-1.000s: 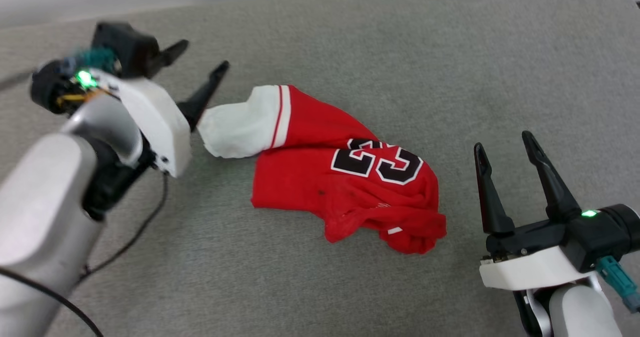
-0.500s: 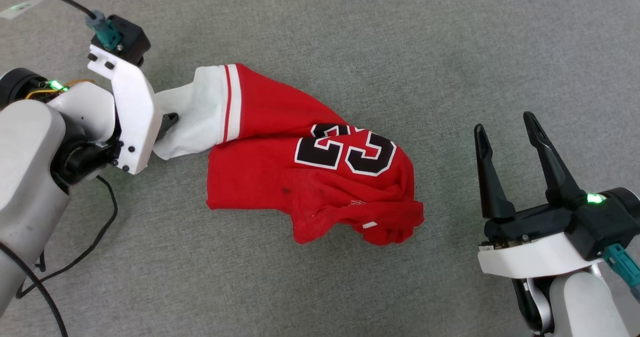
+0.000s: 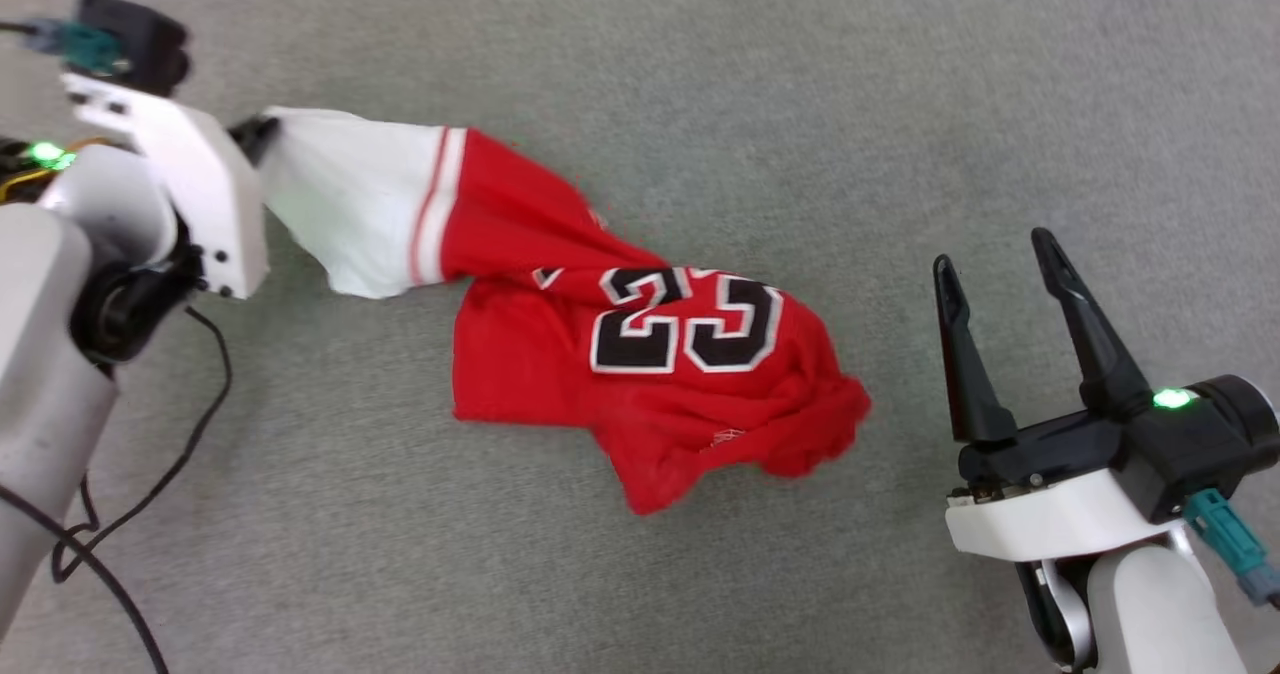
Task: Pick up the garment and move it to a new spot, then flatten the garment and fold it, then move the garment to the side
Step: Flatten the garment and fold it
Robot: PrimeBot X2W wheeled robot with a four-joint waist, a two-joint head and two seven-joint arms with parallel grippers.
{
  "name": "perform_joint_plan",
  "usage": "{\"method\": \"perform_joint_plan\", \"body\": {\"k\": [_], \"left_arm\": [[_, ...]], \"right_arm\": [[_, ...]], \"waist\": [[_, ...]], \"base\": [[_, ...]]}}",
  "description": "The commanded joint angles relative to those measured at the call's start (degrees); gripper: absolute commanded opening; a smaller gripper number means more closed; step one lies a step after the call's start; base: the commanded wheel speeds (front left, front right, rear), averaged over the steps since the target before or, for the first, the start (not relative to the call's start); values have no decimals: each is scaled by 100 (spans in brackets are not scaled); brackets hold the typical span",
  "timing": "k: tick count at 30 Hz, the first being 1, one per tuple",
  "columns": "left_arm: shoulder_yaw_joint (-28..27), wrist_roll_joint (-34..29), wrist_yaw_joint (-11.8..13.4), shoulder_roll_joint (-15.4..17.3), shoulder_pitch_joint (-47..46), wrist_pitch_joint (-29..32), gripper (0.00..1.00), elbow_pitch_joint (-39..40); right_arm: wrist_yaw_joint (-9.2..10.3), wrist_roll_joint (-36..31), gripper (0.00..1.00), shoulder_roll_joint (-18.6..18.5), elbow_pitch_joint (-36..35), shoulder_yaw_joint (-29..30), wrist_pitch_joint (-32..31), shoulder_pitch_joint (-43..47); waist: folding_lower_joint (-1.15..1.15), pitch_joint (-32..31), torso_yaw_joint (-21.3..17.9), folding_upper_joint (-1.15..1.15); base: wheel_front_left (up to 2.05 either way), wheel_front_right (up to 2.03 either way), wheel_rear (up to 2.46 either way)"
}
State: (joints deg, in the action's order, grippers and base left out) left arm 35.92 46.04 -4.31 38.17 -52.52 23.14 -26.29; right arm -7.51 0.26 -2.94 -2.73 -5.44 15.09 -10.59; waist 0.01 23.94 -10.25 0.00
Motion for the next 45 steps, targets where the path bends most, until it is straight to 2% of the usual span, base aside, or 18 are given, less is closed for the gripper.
{"method": "perform_joint_plan", "body": {"k": [1, 6, 10, 11, 19, 23, 26, 32, 35, 39, 45], "left_arm": [[-97, -35, 80, 59, 117, -207, 0, -65], [-436, 43, 334, 174, 392, -934, 0, -240], [-562, 147, 408, 298, 794, -1188, 0, -374], [-454, 69, 367, 270, 1237, -1540, 100, -393], [-379, -341, 387, -49, 1502, -2926, 100, 116], [-230, -373, 414, -184, 1803, -3089, 100, 772], [14, -273, 460, -300, 2100, -2731, 100, 1372], [829, -209, 523, -383, 2413, -1293, 100, 2446], [1145, -271, 597, -534, 2394, -829, 100, 2705], [1444, -534, 699, -726, 2216, -541, 100, 2562], [1709, -813, 667, -1027, 1878, -345, 100, 2030]], "right_arm": [[3, -61, 100, 11, 22, -20, 11, 20], [4, -154, 100, 11, 81, -109, 11, 124], [3, -178, 100, 11, 119, -138, 11, 164], [4, -217, 100, 11, 175, -161, 11, 254], [4, -258, 100, 10, 264, -133, 11, 380], [3, -301, 100, 11, 285, -67, 11, 495], [4, -345, 100, 11, 275, -41, 11, 539], [3, -405, 100, 11, 225, -44, 11, 566], [4, -441, 100, 11, 197, -35, 11, 568], [4, -458, 100, 11, 173, -49, 11, 494], [3, -525, 100, 11, 116, -2, 11, 401]], "waist": [[-1, -171, 153, 0], [-1, -442, 374, 0], [-1, -610, 512, 0], [-1, -776, 653, 0], [-1, -1166, 819, 0], [-1, -1389, 903, 0], [-1, -1465, 934, 0], [-1, -1428, 930, 0], [-1, -1307, 905, 0], [-1, -1102, 831, 0], [-1, -825, 742, 0]], "base": [[0, 0, 0], [0, 0, 0], [0, 0, 0], [0, 0, 0], [0, 0, 0], [0, 0, 0], [0, 0, 0], [0, 0, 0], [0, 0, 0], [0, 0, 0], [0, 0, 0]]}}
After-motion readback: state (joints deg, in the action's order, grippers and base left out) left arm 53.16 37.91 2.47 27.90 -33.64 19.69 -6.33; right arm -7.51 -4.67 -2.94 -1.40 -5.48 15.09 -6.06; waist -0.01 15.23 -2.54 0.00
